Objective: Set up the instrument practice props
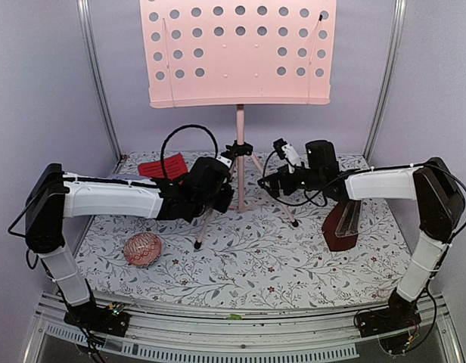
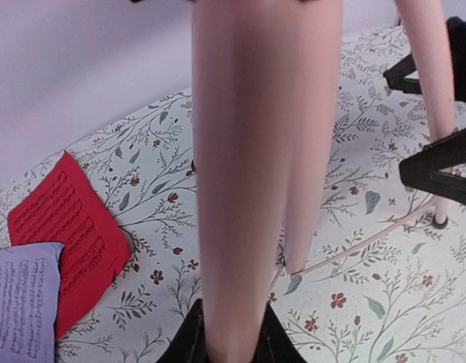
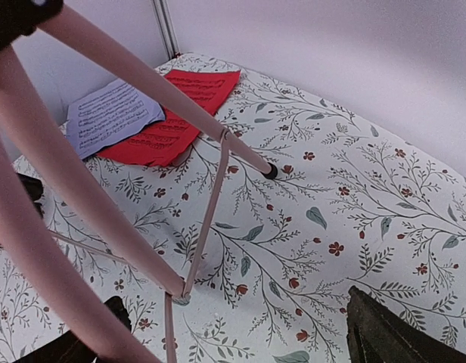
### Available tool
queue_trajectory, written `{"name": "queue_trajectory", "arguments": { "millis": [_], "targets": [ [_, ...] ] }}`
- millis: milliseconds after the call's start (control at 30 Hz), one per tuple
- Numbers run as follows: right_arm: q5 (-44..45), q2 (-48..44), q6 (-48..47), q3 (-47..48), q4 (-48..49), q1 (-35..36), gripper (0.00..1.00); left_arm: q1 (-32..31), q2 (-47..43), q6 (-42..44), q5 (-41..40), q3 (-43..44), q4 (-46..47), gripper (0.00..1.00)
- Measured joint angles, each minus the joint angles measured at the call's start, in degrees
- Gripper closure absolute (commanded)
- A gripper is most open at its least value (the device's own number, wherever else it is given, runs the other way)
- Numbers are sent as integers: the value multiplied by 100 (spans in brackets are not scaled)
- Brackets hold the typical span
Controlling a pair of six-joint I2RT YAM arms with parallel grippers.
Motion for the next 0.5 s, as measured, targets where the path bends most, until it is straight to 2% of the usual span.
{"name": "queue_trajectory", "arguments": {
  "millis": [200, 300, 367, 500],
  "targets": [
    [-116, -616, 267, -319, 98, -90, 1, -28, -63, -219, 138, 28, -37, 50],
    [-109, -918, 378, -507, 223, -105, 1, -31, -229, -361, 203, 28, -90, 42],
    [-90, -1093, 439, -638, 278, -116, 1, -33, -420, -474, 247, 26, -111, 37],
    [28, -1449, 601, -918, 354, -131, 1, -35, -866, -824, 293, -59, -153, 37]
  ]
}}
